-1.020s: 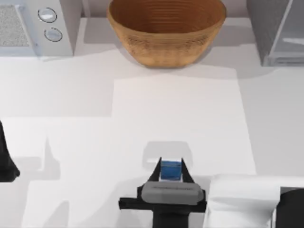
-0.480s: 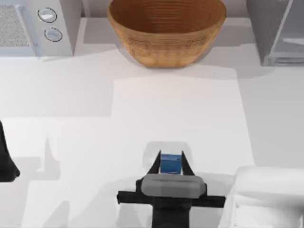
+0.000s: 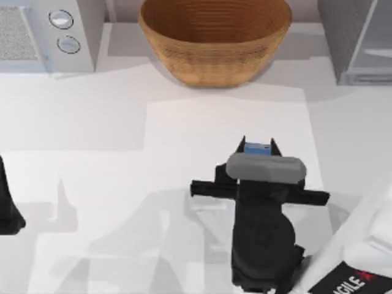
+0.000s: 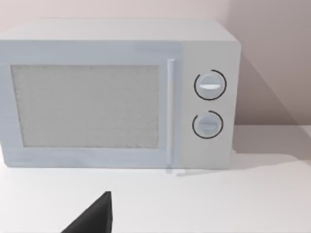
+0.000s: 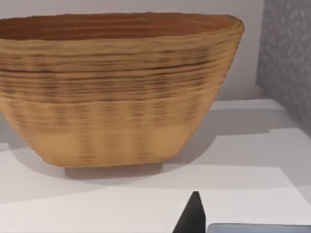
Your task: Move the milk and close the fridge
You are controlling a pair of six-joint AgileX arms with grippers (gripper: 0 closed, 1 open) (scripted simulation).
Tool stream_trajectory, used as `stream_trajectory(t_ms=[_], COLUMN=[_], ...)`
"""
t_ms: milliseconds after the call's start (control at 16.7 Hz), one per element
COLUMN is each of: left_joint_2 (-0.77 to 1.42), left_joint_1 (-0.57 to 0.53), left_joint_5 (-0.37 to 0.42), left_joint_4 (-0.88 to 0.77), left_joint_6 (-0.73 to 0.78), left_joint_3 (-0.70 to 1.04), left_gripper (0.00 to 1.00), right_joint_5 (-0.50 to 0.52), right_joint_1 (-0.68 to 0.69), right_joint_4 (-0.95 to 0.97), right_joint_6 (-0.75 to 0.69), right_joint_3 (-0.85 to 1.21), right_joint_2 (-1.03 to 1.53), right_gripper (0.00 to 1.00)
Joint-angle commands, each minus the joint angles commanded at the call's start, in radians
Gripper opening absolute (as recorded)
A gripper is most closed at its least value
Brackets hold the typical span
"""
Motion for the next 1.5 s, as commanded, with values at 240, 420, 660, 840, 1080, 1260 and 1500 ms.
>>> stream_trajectory(t_ms=[240, 420, 660, 840, 1080, 1260, 1500], left_joint_2=[0.0, 0.0, 0.0, 0.0, 0.0, 0.0, 0.0], left_joint_1=[0.0, 0.0, 0.0, 0.0, 0.0, 0.0, 0.0], left_joint_5=[0.0, 0.0, 0.0, 0.0, 0.0, 0.0, 0.0], left_joint_4=[0.0, 0.0, 0.0, 0.0, 0.0, 0.0, 0.0], left_joint_6=[0.0, 0.0, 0.0, 0.0, 0.0, 0.0, 0.0], left_joint_3=[0.0, 0.0, 0.0, 0.0, 0.0, 0.0, 0.0], left_gripper=[1.0, 1.0, 1.0, 1.0, 1.0, 1.0, 1.0], right_joint_5=[-0.322, -0.625, -0.928, -1.061, -1.116, -1.113, -1.136], right_joint_1=[-0.262, -0.482, -0.795, -0.943, -1.008, -1.004, -1.022], right_joint_4=[-0.072, -0.116, -0.191, -0.257, -0.297, -0.295, -0.293], right_joint_6=[-0.008, -0.014, -0.021, -0.029, -0.034, -0.033, -0.034], right_joint_3=[-0.058, -0.095, -0.155, -0.206, -0.239, -0.235, -0.165], right_joint_2=[-0.131, -0.234, -0.412, -0.529, -0.576, -0.573, -0.508], right_gripper=[0.0, 0.0, 0.0, 0.0, 0.0, 0.0, 0.0])
